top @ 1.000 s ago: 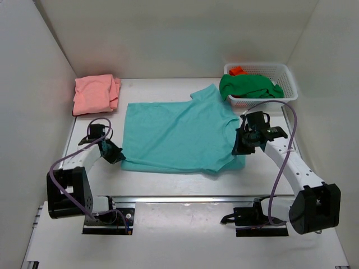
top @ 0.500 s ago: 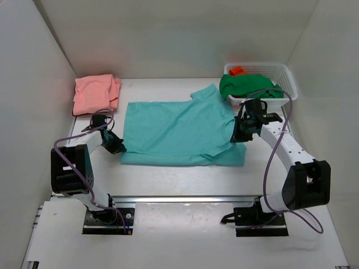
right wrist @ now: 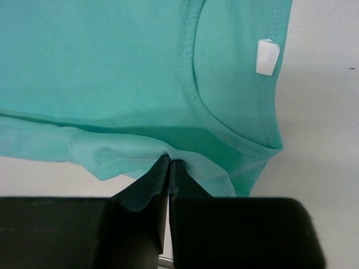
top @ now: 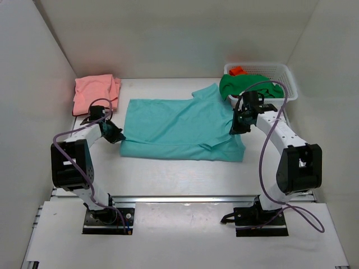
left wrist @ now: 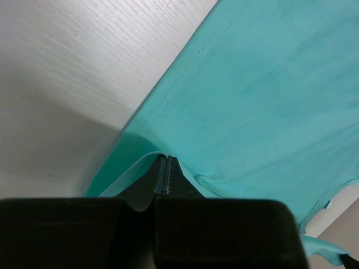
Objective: Fold and stack the t-shirts
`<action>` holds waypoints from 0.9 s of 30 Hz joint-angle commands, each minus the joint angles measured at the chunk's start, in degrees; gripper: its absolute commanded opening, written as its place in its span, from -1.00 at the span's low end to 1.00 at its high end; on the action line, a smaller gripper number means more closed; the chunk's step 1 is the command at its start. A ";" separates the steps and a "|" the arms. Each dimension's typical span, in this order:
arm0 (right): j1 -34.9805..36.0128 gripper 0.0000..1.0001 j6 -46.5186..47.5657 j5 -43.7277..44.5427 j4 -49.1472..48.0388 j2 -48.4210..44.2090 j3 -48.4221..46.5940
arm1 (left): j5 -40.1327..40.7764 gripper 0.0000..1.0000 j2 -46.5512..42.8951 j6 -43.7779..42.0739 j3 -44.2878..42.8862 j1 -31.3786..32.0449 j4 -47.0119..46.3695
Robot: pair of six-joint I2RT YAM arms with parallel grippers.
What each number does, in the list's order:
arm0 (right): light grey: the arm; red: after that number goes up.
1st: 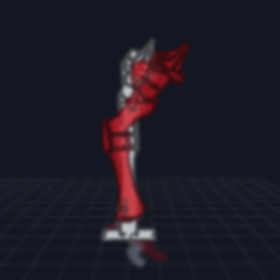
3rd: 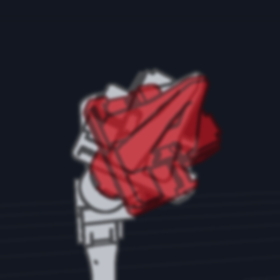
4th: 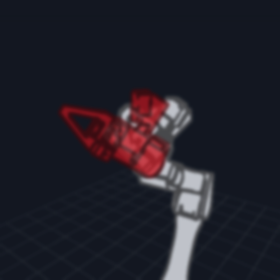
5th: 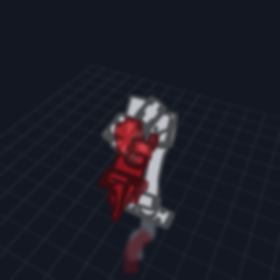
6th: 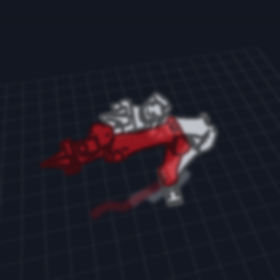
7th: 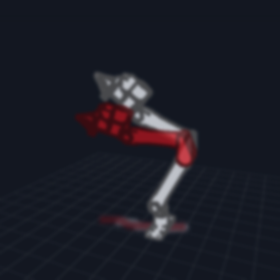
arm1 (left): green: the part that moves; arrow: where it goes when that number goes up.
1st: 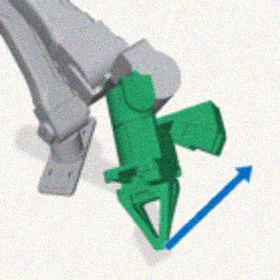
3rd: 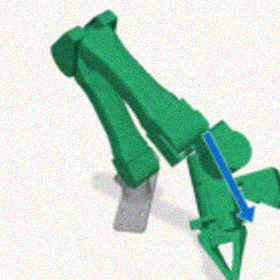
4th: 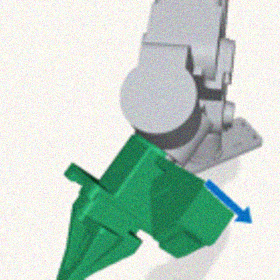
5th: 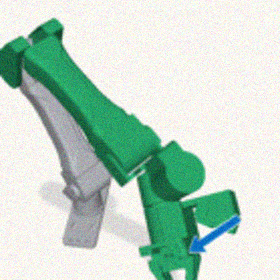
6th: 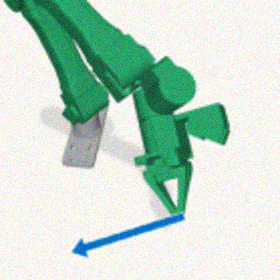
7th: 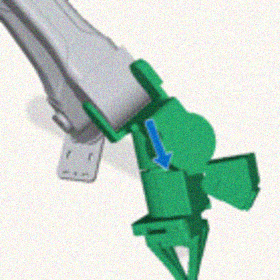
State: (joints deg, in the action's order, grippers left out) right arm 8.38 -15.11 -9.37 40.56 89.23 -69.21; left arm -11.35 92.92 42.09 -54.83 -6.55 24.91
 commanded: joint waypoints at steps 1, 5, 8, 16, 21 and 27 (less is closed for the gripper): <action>-0.38 -1.00 0.70 1.63 -2.32 1.99 -3.03 | -0.86 -1.00 1.29 0.63 -0.90 0.13 -2.14; -0.30 -1.00 0.53 1.72 -2.76 4.72 -5.23 | -0.51 -1.00 2.69 0.98 -1.50 -0.04 -2.76; -0.03 -1.00 0.97 2.07 -3.29 6.83 -7.60 | -0.68 -1.00 3.57 0.63 -2.03 -0.31 -3.46; -0.21 -0.46 0.44 8.84 -0.92 9.91 -13.49 | -4.11 0.04 4.37 0.02 -6.78 -0.75 -4.08; 2.42 -0.48 0.88 9.19 -1.35 8.16 -11.40 | -4.02 -0.32 3.05 -0.42 -9.59 3.28 -3.02; 6.82 -0.78 -0.88 5.32 -6.79 8.85 -5.68 | -0.87 -0.78 3.40 0.80 -4.07 10.93 -5.39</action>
State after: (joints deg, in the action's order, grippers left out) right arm 12.88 -15.27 -2.76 37.50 99.55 -76.93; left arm -13.87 98.02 42.39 -61.91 0.95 20.47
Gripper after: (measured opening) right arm 0.134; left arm 0.135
